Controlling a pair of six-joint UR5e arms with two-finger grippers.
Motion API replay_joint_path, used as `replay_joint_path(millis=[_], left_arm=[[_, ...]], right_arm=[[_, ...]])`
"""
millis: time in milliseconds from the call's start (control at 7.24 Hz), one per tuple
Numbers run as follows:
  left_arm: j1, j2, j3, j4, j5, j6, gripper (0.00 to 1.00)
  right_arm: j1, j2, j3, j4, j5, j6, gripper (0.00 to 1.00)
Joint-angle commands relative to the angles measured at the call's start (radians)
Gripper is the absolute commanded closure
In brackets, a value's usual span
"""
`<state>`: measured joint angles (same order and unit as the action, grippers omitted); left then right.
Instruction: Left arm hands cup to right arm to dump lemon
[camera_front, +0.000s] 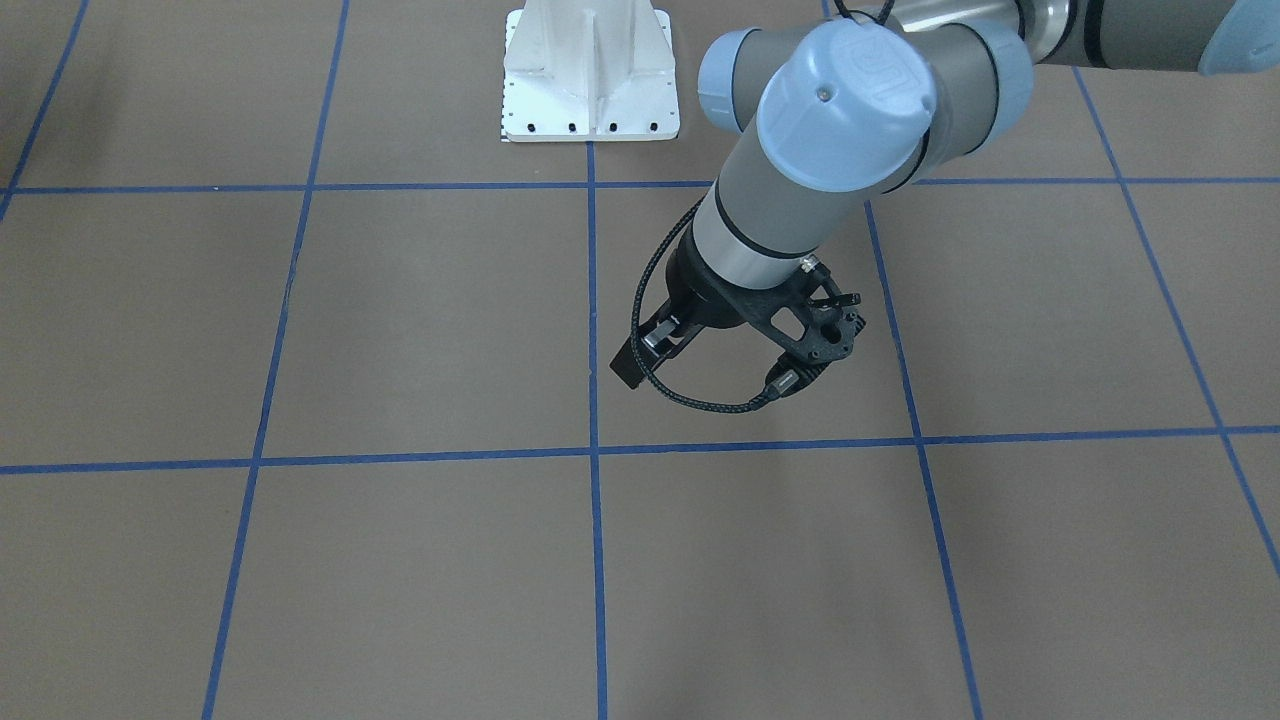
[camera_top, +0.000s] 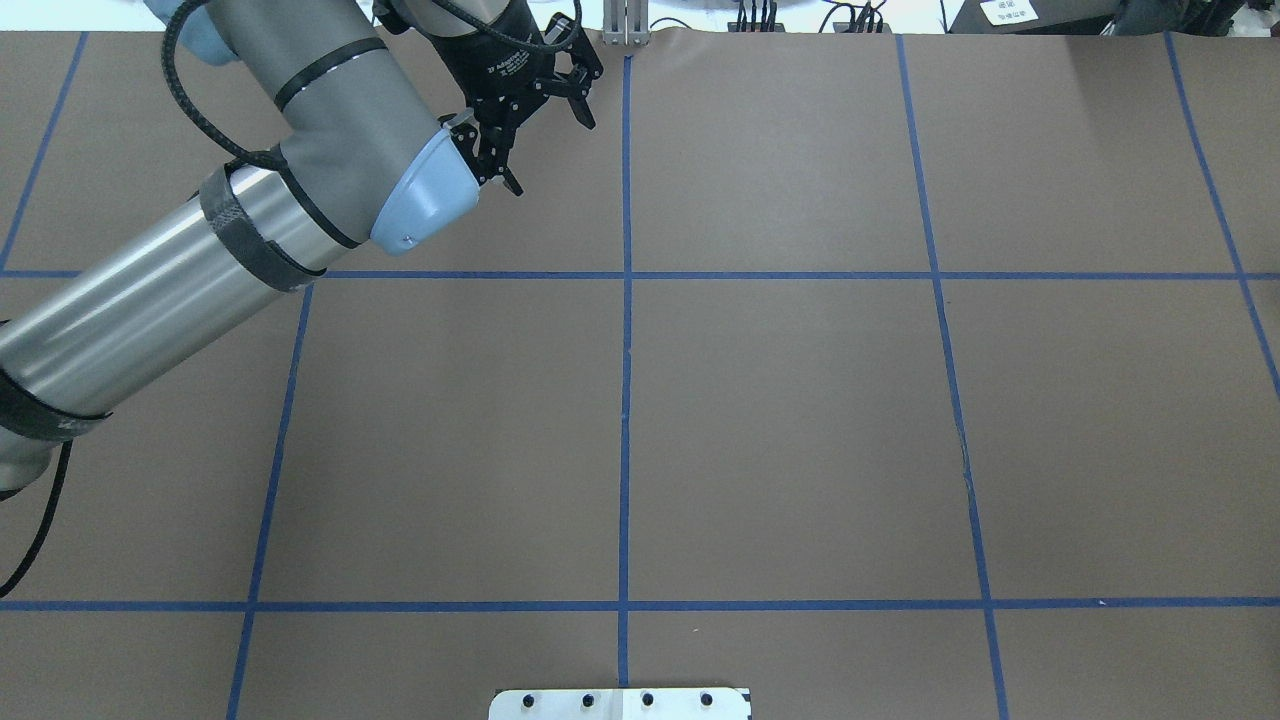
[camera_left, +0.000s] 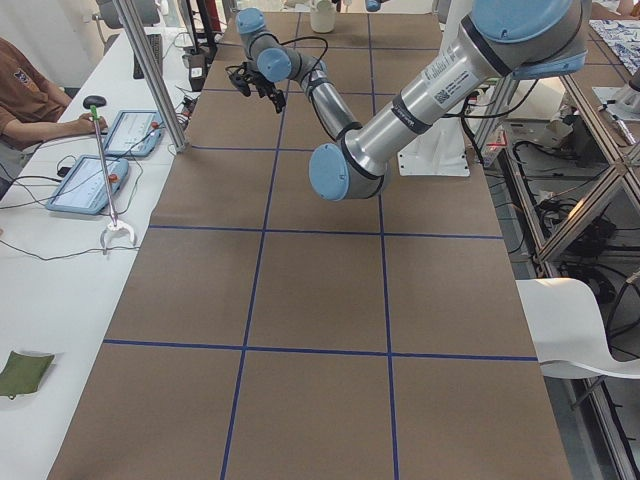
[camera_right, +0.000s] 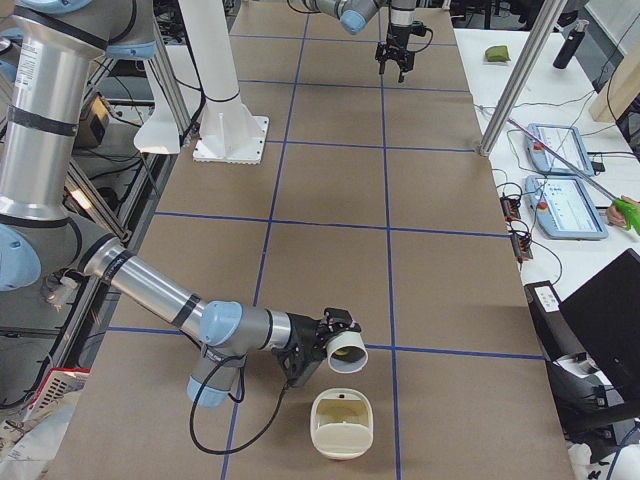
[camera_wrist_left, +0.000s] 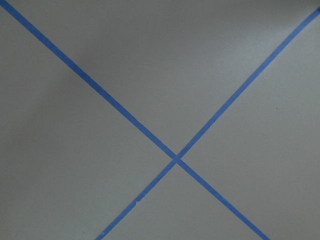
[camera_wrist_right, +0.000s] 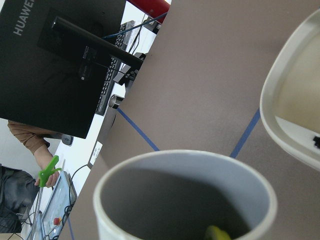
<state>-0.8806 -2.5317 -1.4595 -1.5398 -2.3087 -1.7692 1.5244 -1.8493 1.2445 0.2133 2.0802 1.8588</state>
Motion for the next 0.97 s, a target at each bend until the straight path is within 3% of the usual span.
replay_joint_path(millis=[0, 829], left_arm=[[-0.003, -0.002, -0.002, 0.001, 0.0, 0.001, 0.0], [-0.021, -0.018, -0.004, 0.01, -0.001, 0.001, 0.0]], right_arm=[[0.03, 0.028, -0.036, 0.0, 0.05, 0.082, 0.98], [0.103, 0.068, -0.069, 0.001, 0.05, 0.359, 0.97]])
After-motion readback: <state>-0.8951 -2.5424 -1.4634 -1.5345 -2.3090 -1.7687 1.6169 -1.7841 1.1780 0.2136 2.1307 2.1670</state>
